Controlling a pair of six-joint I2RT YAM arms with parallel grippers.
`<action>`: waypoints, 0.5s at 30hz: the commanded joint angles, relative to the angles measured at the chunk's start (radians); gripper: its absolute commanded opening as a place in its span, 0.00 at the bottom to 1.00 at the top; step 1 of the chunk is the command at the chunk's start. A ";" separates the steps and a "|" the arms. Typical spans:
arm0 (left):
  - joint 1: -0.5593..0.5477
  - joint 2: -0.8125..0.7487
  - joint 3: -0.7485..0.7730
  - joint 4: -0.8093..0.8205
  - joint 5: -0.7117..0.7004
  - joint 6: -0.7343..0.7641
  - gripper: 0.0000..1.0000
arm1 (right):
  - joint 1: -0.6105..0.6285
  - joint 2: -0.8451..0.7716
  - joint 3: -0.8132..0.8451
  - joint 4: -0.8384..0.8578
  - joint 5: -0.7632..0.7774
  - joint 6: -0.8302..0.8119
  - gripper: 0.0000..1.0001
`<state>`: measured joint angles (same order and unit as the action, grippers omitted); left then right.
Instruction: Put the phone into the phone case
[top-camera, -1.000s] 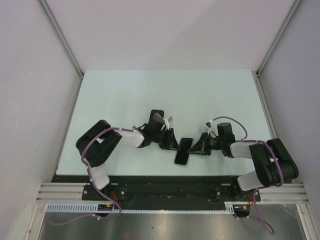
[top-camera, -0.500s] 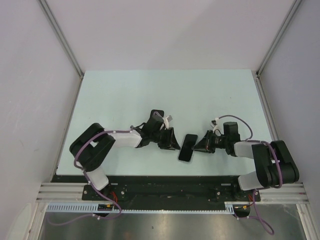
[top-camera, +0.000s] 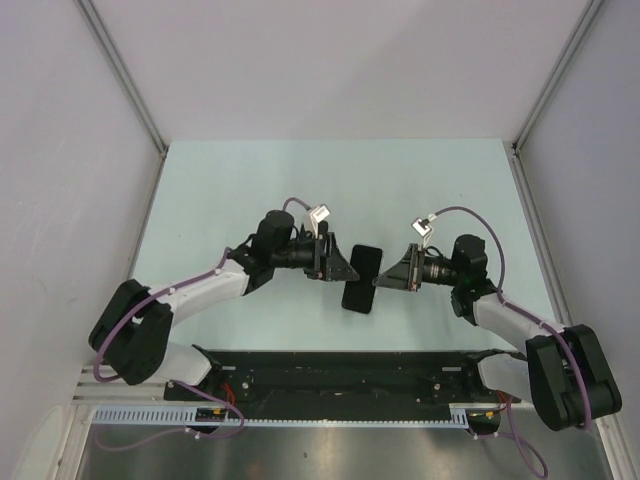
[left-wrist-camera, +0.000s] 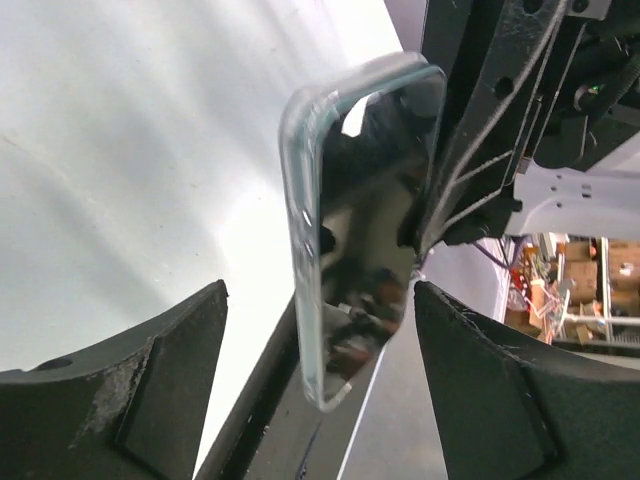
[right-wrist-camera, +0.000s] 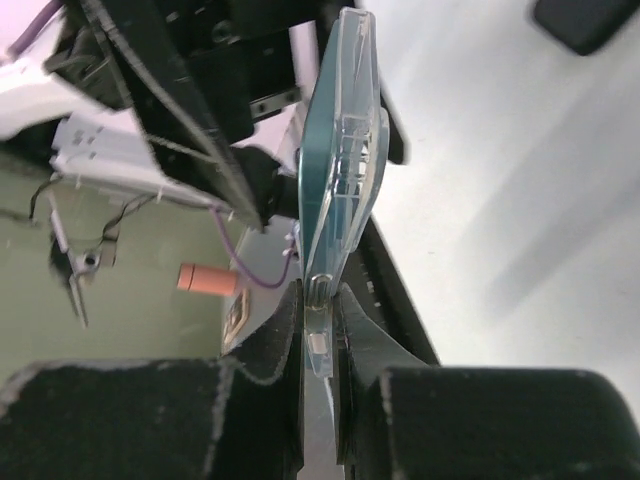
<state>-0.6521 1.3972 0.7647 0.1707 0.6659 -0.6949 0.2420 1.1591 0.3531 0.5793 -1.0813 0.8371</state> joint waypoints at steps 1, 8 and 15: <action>-0.004 -0.036 -0.011 0.050 0.106 0.034 0.79 | 0.092 -0.027 0.009 0.296 -0.066 0.154 0.00; -0.004 -0.079 -0.076 0.200 0.176 -0.054 0.53 | 0.145 0.008 0.009 0.435 -0.049 0.254 0.00; -0.004 -0.115 -0.094 0.292 0.201 -0.141 0.15 | 0.143 0.014 -0.020 0.433 -0.069 0.243 0.37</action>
<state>-0.6518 1.3079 0.6811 0.3717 0.8490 -0.7925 0.3706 1.1950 0.3359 0.8913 -1.1191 1.0466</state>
